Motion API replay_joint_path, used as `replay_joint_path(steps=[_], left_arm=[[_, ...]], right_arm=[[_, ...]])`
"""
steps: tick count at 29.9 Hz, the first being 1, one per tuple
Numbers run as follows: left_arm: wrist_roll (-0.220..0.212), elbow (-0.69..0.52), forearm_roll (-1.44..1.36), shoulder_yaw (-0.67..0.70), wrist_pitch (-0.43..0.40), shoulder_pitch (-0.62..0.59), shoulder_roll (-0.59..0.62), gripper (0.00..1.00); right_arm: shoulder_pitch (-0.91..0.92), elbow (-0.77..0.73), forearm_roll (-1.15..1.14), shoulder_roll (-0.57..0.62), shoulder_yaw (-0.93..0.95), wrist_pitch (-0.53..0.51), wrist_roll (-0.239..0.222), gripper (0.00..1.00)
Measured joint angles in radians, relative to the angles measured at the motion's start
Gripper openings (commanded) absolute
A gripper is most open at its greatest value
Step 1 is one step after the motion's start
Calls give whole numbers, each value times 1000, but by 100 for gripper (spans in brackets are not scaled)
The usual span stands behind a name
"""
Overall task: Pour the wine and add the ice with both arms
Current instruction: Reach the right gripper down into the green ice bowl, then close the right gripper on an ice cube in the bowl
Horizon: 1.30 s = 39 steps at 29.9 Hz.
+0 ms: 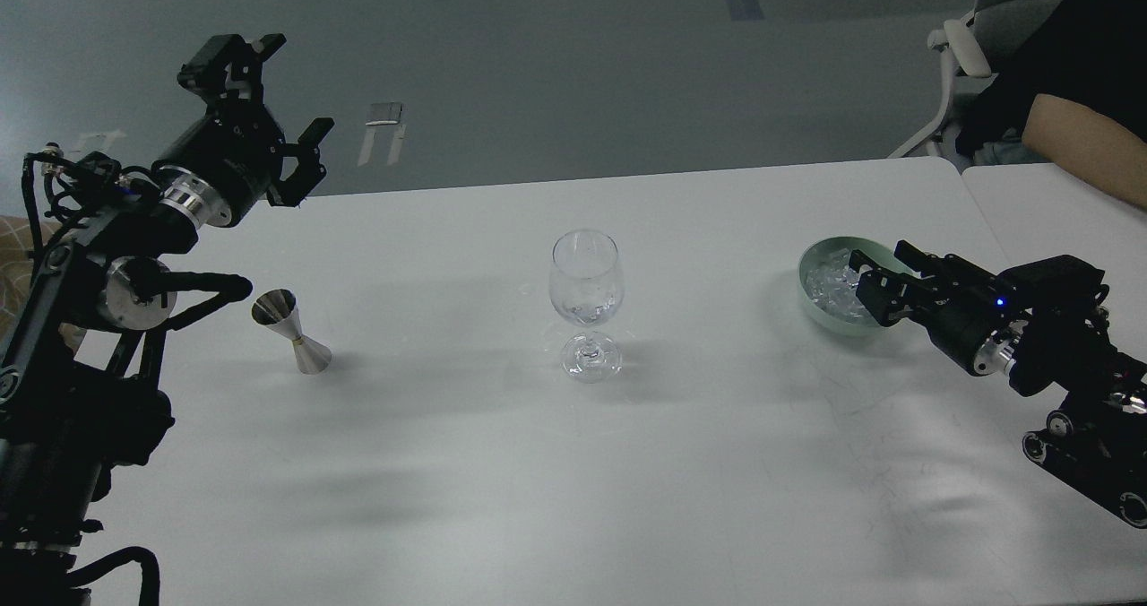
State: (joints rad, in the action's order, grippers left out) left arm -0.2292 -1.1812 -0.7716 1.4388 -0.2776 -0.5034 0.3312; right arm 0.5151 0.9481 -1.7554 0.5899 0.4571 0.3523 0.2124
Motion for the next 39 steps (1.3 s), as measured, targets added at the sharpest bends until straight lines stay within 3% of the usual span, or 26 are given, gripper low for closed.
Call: replay_joint_path(steps=[19,39], left_arm=[[1,0,0,0,0,0,0,97],[1,0,0,0,1,0,0,97]], right_arm=[[38,-30,-2,-37,-36,-53,-13,63],[47,-37,-1,-42,-49,-81,-18,52]])
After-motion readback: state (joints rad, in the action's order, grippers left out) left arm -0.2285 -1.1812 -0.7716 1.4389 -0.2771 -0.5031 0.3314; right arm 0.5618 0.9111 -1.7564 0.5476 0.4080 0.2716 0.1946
